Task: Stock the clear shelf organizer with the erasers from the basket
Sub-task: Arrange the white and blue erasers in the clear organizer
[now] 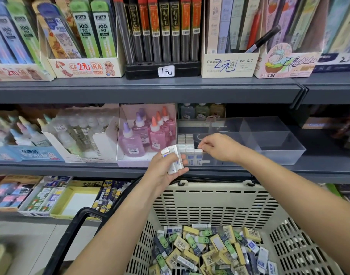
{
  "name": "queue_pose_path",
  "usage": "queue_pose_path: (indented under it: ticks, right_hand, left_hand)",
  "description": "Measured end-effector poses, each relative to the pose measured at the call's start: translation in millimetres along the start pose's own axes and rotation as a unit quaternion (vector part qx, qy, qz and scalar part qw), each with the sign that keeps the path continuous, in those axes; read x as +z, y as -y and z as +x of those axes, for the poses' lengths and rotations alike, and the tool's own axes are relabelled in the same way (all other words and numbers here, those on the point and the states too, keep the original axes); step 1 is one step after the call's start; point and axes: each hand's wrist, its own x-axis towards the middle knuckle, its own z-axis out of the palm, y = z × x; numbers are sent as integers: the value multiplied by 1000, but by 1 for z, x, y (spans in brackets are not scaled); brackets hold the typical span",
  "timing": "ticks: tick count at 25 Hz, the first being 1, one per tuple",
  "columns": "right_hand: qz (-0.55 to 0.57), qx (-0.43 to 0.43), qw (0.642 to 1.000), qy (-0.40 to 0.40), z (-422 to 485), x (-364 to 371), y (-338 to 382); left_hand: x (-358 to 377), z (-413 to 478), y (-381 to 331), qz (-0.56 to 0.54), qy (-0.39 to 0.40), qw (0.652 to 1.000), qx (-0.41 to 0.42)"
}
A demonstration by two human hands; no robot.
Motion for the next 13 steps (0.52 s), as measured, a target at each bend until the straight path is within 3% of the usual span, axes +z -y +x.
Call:
queue_pose_path:
  ticks: [3,7,11,13]
  right_hand:
    - [25,9,999,-25,-6,-1,0]
    - [83,-15,987,-140,-19,-5,8]
    - [217,-7,975,-48,-29,-8,21]
    - [246,11,968,-43,-30,-10,21]
  left_hand:
    - [4,-1,0,23,29,999,-1]
    - [7,-2,1,29,35,999,3]
    - [13,-3,4,59,51,997,7]
    - [15,-4,5,52,54,997,6]
